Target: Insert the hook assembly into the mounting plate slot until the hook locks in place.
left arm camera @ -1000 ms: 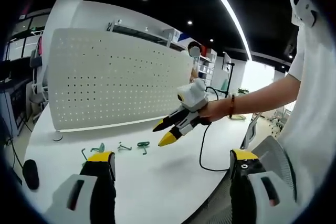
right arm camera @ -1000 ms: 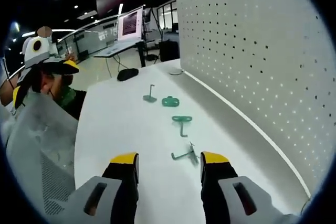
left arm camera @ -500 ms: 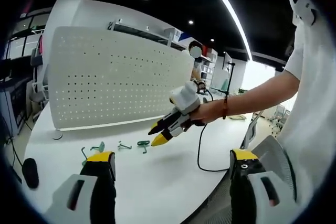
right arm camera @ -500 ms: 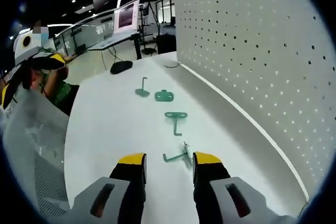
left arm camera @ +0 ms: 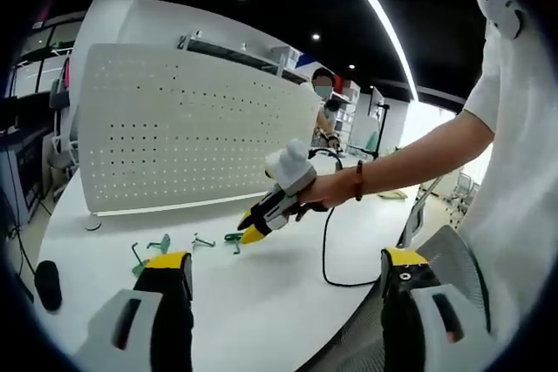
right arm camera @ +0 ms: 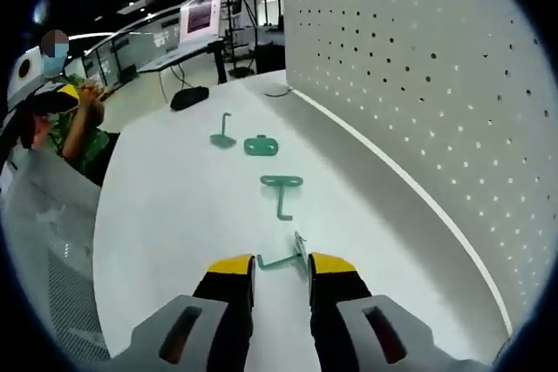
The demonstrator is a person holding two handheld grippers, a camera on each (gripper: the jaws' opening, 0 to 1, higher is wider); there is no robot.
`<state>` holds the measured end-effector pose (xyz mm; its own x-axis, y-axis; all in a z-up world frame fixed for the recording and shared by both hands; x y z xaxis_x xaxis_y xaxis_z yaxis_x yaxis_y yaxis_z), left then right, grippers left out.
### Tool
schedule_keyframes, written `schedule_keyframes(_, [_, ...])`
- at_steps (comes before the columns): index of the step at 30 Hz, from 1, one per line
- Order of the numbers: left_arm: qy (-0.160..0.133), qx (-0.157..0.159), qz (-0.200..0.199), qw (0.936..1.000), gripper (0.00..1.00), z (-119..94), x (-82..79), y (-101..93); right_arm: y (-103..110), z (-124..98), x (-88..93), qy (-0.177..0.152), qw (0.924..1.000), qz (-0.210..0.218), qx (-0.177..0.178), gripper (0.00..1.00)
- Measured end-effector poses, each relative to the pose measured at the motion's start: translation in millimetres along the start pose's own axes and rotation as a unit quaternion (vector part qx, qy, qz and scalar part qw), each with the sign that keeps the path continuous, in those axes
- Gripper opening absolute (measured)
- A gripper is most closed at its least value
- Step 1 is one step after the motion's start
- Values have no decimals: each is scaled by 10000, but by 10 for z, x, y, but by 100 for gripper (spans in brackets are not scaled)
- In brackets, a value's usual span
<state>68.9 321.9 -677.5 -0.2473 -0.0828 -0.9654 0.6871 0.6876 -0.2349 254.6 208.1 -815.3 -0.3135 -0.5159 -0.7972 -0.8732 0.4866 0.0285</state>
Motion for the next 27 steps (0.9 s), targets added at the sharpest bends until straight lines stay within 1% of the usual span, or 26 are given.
schedule_keyframes(2, [57, 14, 16, 10000, 91, -6, 25, -11, -30, 3, 18, 52, 10000, 10, 36, 19])
schedule_keyframes(5, [35, 7, -26, 10000, 91, -5, 27, -15, -53, 5, 20, 58, 9999, 2, 89, 16])
schedule_keyframes(8, [37, -3, -37, 10000, 90, -2, 36, 0, -93, 14, 37, 134, 9997, -30, 188, 13])
schedule_keyframes(12, [26, 9, -38, 10000, 89, 11, 28, 12, -89, 41, 37, 139, 9997, -54, 195, 11])
schedule_keyframes(14, [24, 5, -34, 10000, 89, 15, 23, 18, -88, 58, 35, 161, 9996, -88, 210, 8])
schedule_keyframes(16, [21, -3, -50, 10000, 89, 17, 20, 22, -133, 69, 55, 280, 9987, -263, 332, 8])
schedule_keyframes(20, [49, 2, -23, 10000, 89, 5, 24, 22, -107, 108, 46, 281, 9991, -213, 234, 6])
schedule_keyframes(23, [28, -43, -43, 10000, 88, -7, 20, 40, -130, 123, 70, 389, 9985, -268, 281, 2])
schedule_keyframes(27, [16, -64, -47, 10000, 88, -15, 14, 45, -138, 118, 76, 404, 9985, -213, 295, 2])
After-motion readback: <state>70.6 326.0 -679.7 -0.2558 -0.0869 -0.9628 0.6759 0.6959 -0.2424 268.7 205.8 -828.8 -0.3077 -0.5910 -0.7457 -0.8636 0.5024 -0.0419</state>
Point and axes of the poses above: the point that each gripper's makers call its tool centre point, and the gripper's own axes: z roughly forward along the fingers, y roughly to its left, x roughly out of its underside, the point moved 2 cm from there along -z, roughly backward along the fingers, and after that the axes turned 9 degrees about -y, right-handed, at the moved point
